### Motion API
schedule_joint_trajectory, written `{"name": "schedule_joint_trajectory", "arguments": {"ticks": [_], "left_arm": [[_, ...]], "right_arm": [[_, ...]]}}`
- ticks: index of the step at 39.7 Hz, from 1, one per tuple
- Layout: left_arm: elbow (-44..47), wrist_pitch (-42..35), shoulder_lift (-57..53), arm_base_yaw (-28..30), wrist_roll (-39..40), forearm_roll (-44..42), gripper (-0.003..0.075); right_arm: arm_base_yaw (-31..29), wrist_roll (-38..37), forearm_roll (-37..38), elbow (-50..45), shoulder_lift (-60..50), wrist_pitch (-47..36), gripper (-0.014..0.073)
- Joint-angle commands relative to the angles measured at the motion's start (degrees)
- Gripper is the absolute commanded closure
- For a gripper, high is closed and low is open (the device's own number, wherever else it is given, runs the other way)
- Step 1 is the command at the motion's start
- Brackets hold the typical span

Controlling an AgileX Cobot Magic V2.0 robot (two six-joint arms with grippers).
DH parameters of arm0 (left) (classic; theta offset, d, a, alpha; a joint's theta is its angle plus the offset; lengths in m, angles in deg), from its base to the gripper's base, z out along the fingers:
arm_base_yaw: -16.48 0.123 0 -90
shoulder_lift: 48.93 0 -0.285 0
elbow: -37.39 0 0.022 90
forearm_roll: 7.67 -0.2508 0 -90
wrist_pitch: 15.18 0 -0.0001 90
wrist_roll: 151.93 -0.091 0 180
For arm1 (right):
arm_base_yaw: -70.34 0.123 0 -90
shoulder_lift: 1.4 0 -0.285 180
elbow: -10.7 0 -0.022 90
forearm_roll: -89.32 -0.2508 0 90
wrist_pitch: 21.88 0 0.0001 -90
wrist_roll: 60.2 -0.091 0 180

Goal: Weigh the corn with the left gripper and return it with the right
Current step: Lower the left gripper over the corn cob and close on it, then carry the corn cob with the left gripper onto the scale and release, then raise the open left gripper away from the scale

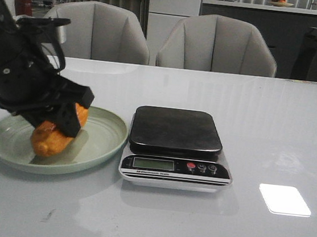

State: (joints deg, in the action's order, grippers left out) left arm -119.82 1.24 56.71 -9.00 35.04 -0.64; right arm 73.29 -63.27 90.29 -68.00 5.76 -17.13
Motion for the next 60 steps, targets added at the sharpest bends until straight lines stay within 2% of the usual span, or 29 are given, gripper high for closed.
{"name": "schedule_joint_trajectory", "arguments": {"ticks": [1, 10, 23, 27, 35, 38, 53, 60], "left_arm": [[-5.73, 0.13, -2.06, -1.04, 0.1, 2.38, 0.0601], [-9.11, -1.27, -0.95, -6.65, 0.1, 8.28, 0.0607], [-9.21, -14.43, 1.92, -14.31, 0.1, 10.98, 0.0596], [-9.24, -15.98, 2.64, -15.12, 0.1, 11.4, 0.0527], [-10.88, -16.07, 4.84, -15.21, 0.1, 14.37, 0.0233], [-11.85, -15.42, 5.51, -15.21, 0.1, 15.53, 0.0196], [-13.01, -13.87, 4.39, -15.0, 0.1, 15.53, 0.0197], [-11.2, -13.83, 1.5, -13.15, 0.1, 15.29, 0.0199]], "right_arm": [[-0.37, 0.35, 0.6, -0.58, -0.96, -4.74, 0.0427], [-0.37, 0.35, 0.6, -0.58, -1.03, -4.74, 0.0427], [-0.37, 0.35, 0.6, -0.58, -1.03, -4.74, 0.0427], [-0.37, 0.35, 0.6, -0.58, -1.03, -4.74, 0.0427], [-0.37, 0.35, 0.6, -0.58, -1.03, -4.74, 0.0427], [-0.37, 0.35, 0.6, -0.58, -1.03, -4.74, 0.0427], [-0.37, 0.35, 0.6, -0.58, -1.03, -4.74, 0.0427], [-0.37, 0.35, 0.6, -0.58, -1.03, -4.74, 0.0427]]}}
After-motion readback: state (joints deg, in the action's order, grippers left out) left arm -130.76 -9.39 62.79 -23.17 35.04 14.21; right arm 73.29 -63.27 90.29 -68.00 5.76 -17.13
